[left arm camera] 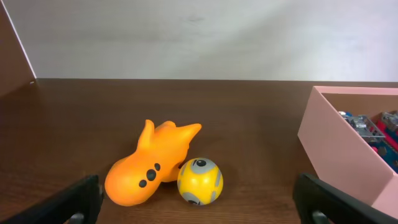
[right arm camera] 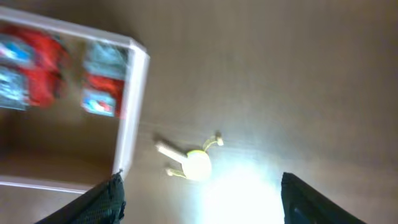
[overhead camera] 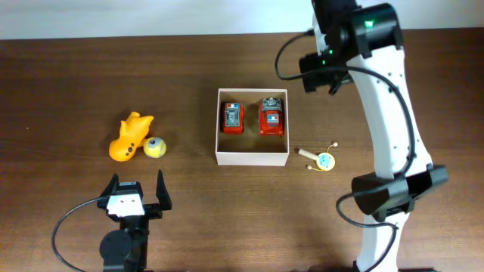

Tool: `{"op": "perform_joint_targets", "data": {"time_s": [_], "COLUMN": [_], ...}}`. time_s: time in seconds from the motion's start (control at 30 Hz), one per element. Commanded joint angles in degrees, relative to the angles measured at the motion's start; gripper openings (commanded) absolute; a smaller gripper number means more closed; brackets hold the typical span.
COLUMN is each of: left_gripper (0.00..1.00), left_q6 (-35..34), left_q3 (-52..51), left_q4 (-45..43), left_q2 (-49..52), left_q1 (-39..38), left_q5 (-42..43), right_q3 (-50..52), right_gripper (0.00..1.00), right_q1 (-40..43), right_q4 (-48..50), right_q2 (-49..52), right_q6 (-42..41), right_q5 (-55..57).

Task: Pack container
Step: 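Open the right gripper, raise it, and move toward the wooden stick toy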

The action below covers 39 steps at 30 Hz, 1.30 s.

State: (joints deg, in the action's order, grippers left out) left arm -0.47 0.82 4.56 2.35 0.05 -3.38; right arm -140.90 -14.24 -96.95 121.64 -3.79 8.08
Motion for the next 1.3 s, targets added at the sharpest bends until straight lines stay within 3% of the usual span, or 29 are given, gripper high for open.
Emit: {"op": "perform_joint_targets", "data": {"time_s": [0.0,0.37,0.57,0.8,1.03,1.27], "left_gripper": [0.99,0.99,0.99,0.99,0.99,0.99], "left_q6": [-0.2,-0.2,-0.2,-0.2,-0.2,-0.2], "left_q3": [-0.3,-0.3,-0.3,-0.3,-0.3,-0.3], "left_q4": [0.0,0.0,0.0,0.0,0.0,0.0], "left_q2": [-0.4,-0.4,-0.4,-0.4,-0.4,-0.4], "left_q1": [-0.2,-0.2,-0.2,-0.2,-0.2,-0.2], "left_q5": [0.6,0.6,0.6,0.6,0.6,0.6], "right_q3": [8.1,24.0,30.0,41.6,63.8,75.1], "right_gripper": [0.73,0.71,0.71,0.72,0.77,0.82], "right_q1": [3.0,10.1,10.1,10.1,10.1,10.1], "right_q4": [-0.4,3.8,5.1,8.3,25.5,43.5], "right_q2": [0.2,0.2,-0.6,-9.5,-25.2,-25.2], "right_q6": [1.9,3.1,-1.3,-5.9,-2.0,7.8], "right_q5": [0.1,-7.0,-8.6,-9.1,-13.1,-13.0]}}
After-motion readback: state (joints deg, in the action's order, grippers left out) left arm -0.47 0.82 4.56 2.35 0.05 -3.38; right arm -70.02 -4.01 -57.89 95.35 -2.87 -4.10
